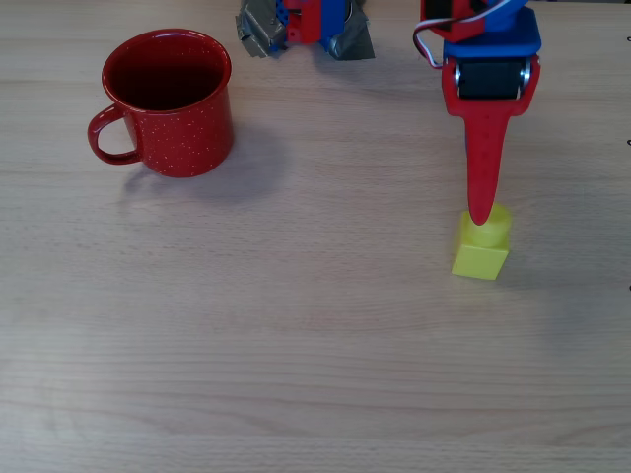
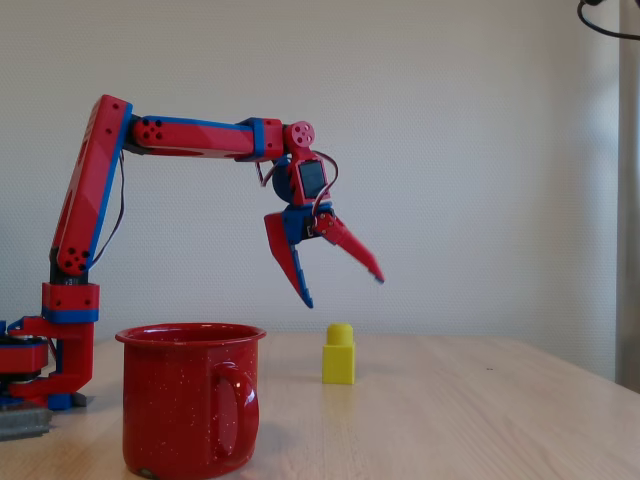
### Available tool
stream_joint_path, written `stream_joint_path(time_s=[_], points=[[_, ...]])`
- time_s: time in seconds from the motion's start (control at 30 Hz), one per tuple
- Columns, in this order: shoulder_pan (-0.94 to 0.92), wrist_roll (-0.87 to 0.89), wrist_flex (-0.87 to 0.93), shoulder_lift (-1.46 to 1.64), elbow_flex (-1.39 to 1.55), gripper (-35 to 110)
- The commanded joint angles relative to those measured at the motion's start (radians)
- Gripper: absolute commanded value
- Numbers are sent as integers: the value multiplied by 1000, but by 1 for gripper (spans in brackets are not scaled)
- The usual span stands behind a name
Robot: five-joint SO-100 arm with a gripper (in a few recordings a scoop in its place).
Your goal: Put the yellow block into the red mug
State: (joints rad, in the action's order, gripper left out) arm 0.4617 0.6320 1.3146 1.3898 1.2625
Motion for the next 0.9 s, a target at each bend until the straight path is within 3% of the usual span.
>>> stream_joint_path(time_s=[0.0, 0.87], points=[[2, 55, 28, 35, -80, 45], [78, 92, -55, -84, -5, 45]])
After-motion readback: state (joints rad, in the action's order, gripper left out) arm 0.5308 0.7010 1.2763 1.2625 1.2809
